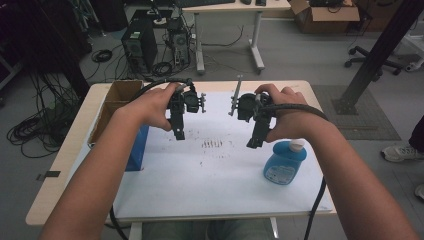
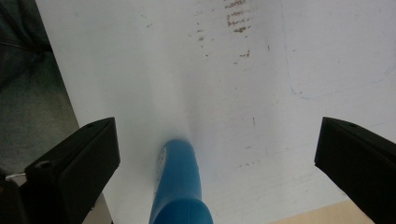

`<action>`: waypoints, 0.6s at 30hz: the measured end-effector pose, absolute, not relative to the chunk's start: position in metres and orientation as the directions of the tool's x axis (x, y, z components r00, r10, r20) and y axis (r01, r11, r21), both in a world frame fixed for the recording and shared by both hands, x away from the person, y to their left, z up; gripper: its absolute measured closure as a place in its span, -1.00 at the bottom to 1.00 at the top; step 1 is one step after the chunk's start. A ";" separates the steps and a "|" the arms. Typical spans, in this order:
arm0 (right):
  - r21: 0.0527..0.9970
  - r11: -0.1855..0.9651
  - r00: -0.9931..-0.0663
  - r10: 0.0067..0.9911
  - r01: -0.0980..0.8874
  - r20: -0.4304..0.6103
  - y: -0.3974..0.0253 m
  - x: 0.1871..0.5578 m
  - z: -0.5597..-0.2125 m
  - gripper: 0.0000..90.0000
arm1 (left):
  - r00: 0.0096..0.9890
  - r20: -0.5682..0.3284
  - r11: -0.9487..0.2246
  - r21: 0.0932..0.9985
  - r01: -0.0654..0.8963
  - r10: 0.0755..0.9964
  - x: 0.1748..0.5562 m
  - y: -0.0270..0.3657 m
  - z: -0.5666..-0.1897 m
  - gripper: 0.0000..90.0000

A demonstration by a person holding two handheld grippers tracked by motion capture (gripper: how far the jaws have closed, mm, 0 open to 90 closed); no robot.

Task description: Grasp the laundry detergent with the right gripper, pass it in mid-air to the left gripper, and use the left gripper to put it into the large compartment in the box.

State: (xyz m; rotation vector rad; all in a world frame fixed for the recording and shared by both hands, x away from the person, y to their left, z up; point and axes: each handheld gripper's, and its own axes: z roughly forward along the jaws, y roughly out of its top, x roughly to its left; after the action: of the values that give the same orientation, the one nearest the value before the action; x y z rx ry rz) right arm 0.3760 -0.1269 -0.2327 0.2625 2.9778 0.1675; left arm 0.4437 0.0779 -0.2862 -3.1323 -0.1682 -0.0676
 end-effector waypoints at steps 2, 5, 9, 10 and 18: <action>0.132 0.977 -0.973 0.186 0.168 -0.136 -0.129 0.376 -0.228 -1.00 | 0.994 0.041 -0.994 -0.005 0.105 0.105 0.444 0.077 -0.286 -1.00; 0.144 0.974 -0.970 0.194 0.174 -0.143 -0.134 0.374 -0.222 -1.00 | 0.994 0.040 -0.995 -0.008 0.102 0.102 0.444 0.077 -0.286 -1.00; 0.189 0.966 -0.969 0.205 0.177 -0.139 -0.143 0.371 -0.212 -1.00 | 0.994 0.042 -0.995 -0.004 0.098 0.098 0.445 0.076 -0.287 -1.00; 0.189 0.966 -0.969 0.205 0.177 -0.139 -0.143 0.371 -0.212 -1.00 | 0.995 0.039 -0.995 -0.006 0.097 0.097 0.445 0.075 -0.287 -1.00; 0.212 0.960 -0.964 0.217 0.182 -0.155 -0.156 0.364 -0.199 -1.00 | 0.994 0.042 -0.995 -0.005 0.098 0.098 0.444 0.075 -0.286 -1.00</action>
State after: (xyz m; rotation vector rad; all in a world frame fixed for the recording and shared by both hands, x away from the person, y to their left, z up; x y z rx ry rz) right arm 0.3642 -0.1557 -0.1991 0.3007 2.9337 0.2924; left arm 0.4444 0.0748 -0.2857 -3.1297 -0.1540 -0.0650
